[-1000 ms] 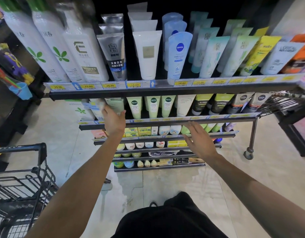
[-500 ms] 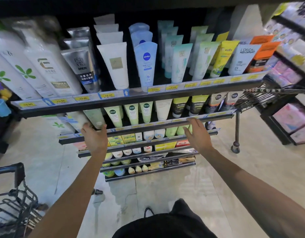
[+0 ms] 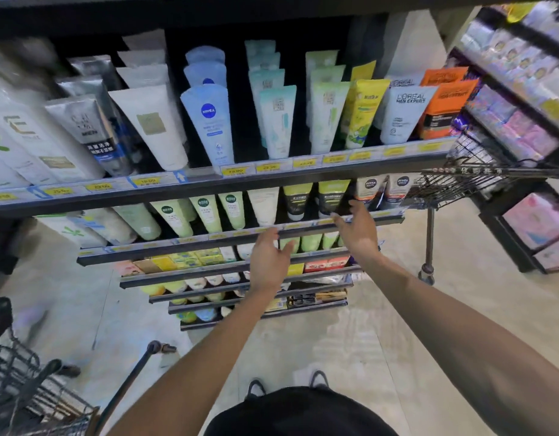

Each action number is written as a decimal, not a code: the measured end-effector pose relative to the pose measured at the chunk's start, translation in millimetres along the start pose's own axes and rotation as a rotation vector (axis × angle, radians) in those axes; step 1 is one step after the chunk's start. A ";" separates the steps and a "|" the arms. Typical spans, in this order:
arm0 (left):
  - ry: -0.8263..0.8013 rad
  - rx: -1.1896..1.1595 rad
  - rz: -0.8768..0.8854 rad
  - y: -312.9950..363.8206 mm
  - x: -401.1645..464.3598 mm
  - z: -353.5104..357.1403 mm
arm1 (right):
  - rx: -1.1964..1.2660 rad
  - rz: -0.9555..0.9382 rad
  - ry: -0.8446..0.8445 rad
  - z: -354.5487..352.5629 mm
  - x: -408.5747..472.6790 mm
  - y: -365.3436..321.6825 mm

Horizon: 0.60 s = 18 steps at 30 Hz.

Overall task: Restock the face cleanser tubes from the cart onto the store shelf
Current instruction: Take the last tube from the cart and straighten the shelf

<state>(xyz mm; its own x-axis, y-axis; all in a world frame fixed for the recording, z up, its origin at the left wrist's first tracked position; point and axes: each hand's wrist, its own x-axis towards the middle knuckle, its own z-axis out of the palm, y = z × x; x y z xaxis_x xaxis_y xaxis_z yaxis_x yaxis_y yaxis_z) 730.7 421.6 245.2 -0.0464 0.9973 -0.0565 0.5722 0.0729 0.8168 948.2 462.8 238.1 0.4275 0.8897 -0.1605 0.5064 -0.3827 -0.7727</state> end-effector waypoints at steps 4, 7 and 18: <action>0.026 0.016 -0.001 33.7 14.1 38.1 | 0.021 -0.012 0.003 -2.1 9.9 3.5; 0.056 -0.017 -0.092 48.0 26.4 56.3 | 0.052 -0.041 -0.019 -1.3 17.0 6.8; 0.180 -0.104 -0.300 26.6 86.2 100.0 | 0.104 -0.104 -0.072 1.2 40.6 13.7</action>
<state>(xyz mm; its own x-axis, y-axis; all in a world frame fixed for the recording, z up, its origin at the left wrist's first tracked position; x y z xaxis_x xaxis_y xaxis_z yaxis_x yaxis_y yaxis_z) 823.8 510.1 204.6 -0.3486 0.9138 -0.2083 0.4257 0.3524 0.8334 971.6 494.0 220.3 0.3196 0.9403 -0.1169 0.4635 -0.2627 -0.8462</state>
